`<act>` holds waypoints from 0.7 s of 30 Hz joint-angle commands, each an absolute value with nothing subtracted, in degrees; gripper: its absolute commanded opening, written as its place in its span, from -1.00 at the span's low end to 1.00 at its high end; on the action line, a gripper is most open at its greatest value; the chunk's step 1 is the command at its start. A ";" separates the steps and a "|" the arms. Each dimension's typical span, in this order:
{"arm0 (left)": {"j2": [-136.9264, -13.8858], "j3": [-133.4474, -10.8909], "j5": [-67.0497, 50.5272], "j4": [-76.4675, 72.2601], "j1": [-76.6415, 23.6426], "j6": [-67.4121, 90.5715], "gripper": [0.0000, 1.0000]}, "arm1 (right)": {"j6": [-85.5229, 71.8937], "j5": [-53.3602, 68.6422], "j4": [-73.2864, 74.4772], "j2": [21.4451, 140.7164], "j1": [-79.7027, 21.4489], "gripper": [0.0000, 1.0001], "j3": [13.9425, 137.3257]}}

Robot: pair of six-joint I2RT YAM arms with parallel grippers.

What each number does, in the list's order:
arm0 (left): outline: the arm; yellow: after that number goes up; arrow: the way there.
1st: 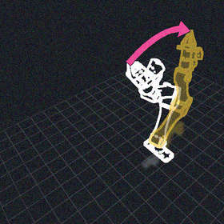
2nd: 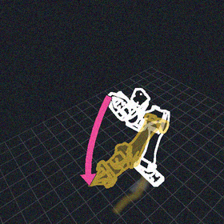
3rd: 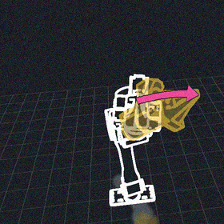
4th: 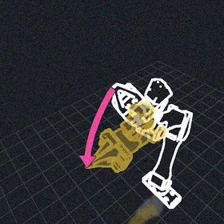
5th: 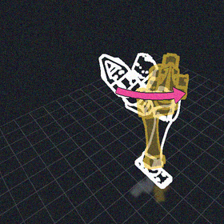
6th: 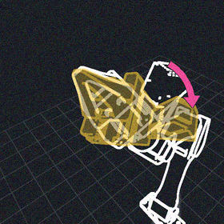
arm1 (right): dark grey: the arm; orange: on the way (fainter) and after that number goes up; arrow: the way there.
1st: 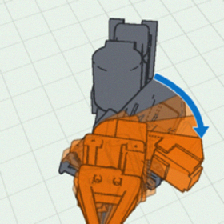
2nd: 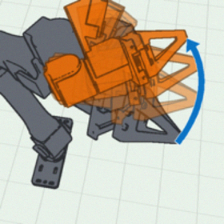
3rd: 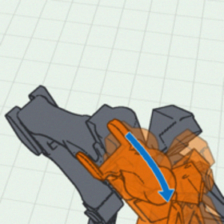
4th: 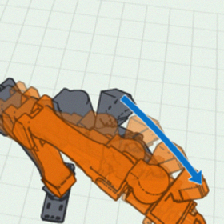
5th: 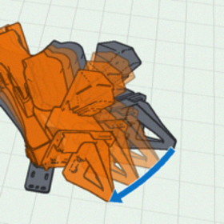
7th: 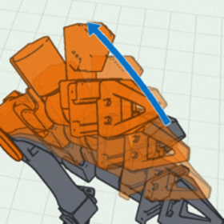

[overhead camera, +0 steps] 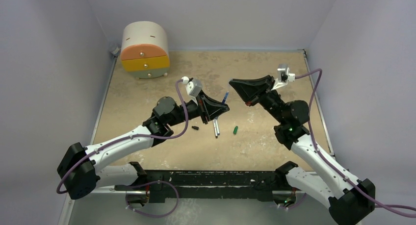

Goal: Insert the pens into the pen caps

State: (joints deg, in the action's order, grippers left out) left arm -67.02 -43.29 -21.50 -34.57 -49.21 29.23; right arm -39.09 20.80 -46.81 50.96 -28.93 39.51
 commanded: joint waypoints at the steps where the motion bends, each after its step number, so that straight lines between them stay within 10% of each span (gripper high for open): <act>1: -67.00 -45.70 -20.81 -36.39 -49.37 27.75 -1.00 | -38.79 21.57 -49.82 49.04 -29.17 -1.00 40.46; 21: -66.71 -47.43 -20.97 -36.45 -49.86 27.59 -1.00 | -40.43 22.15 -50.53 47.86 -29.25 -1.00 38.45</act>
State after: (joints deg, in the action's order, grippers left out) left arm -67.02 -44.12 -20.80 -34.41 -49.39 28.88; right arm -39.72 20.80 -46.85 48.69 -28.93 38.63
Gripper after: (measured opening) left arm 0.095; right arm 0.027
